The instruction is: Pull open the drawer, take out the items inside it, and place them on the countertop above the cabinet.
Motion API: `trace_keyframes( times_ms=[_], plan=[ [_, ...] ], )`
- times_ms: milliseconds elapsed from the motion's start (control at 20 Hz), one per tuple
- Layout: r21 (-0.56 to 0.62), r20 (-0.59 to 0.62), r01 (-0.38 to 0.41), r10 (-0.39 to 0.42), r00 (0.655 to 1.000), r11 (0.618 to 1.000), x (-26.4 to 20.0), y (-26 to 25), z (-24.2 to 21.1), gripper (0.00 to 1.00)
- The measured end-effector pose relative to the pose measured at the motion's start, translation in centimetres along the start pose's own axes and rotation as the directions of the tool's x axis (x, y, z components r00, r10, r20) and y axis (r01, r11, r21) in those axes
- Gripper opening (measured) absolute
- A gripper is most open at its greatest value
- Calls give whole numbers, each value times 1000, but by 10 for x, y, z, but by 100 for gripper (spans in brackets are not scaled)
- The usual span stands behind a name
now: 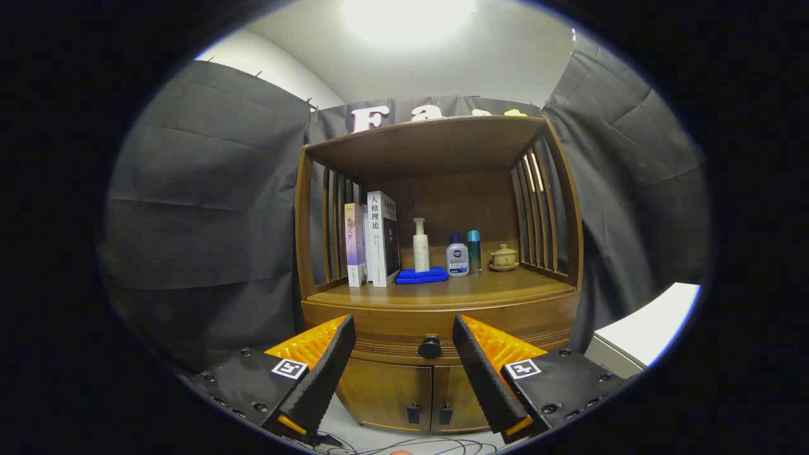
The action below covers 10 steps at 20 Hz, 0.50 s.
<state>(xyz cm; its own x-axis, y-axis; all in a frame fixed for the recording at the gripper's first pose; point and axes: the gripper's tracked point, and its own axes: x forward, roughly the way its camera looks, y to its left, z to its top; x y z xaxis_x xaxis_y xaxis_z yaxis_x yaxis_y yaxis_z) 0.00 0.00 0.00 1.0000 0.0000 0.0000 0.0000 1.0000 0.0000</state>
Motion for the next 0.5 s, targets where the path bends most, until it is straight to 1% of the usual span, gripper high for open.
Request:
trace_keyframes(
  times_ms=[150,300,500],
  plan=[
    [7,0,-7,7,1000,1000,-4,2,1,97],
    [-7,4,2,-2,1000,1000,-3,-2,-1,97],
    [4,-15,-16,16,1000,1000,-4,4,-6,97]
  ],
)
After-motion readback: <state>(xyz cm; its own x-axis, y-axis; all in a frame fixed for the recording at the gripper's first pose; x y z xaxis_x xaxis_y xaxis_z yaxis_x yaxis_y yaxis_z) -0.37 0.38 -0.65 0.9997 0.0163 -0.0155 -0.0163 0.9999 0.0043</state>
